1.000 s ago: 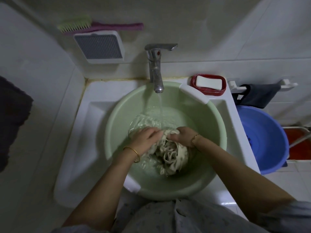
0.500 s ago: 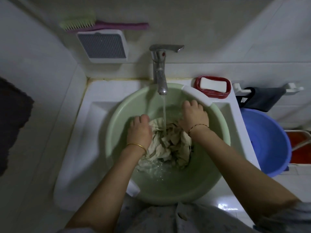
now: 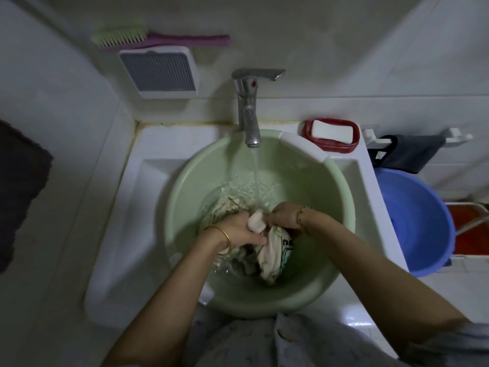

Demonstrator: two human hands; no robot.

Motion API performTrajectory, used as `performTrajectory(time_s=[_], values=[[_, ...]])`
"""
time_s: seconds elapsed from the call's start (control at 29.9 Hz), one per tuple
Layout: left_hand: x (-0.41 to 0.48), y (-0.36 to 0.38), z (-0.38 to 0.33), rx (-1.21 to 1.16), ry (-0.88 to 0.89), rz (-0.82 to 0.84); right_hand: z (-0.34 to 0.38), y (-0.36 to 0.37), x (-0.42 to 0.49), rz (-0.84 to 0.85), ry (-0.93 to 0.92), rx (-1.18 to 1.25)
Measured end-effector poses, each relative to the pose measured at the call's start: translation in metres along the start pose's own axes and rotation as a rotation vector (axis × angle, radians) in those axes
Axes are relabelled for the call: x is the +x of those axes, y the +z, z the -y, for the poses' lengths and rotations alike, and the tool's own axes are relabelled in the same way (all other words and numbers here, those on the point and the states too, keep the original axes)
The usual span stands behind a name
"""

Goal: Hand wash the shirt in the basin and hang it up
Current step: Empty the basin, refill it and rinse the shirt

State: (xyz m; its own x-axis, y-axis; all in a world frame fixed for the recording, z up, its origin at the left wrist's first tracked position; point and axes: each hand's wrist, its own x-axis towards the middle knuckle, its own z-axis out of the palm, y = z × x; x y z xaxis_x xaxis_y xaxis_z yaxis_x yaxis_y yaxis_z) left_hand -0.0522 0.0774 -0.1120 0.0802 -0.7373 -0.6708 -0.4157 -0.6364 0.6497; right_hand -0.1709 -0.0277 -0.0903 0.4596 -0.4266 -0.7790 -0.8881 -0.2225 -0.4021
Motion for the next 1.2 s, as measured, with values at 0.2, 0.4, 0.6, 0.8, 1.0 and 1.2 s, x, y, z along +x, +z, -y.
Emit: performTrajectory(time_s=[0.2, 0.4, 0.6, 0.8, 1.0, 1.2], values=[[-0.032, -0.026, -0.007, -0.338, 0.063, -0.046, 0.002, -0.014, -0.013, 0.132, -0.109, 0.364], [-0.052, -0.054, -0.025, -0.491, 0.020, -0.241, 0.002, -0.024, -0.016, -0.231, -0.180, 0.510], [-0.058, -0.080, -0.029, -0.427, -0.021, -0.589, -0.004, -0.017, -0.011, -0.650, -0.185, 0.245], [-0.034, -0.063, -0.015, 0.179, -0.052, -0.684, -0.003, -0.010, -0.007, -0.720, -0.227, 0.073], [-0.026, -0.031, -0.009, 0.604, -0.129, -0.629, -0.013, -0.006, -0.006, -0.718, -0.257, -0.150], [-0.020, -0.016, -0.006, 0.482, -0.271, -0.289, -0.003, 0.005, -0.004, -0.266, -0.323, -0.432]])
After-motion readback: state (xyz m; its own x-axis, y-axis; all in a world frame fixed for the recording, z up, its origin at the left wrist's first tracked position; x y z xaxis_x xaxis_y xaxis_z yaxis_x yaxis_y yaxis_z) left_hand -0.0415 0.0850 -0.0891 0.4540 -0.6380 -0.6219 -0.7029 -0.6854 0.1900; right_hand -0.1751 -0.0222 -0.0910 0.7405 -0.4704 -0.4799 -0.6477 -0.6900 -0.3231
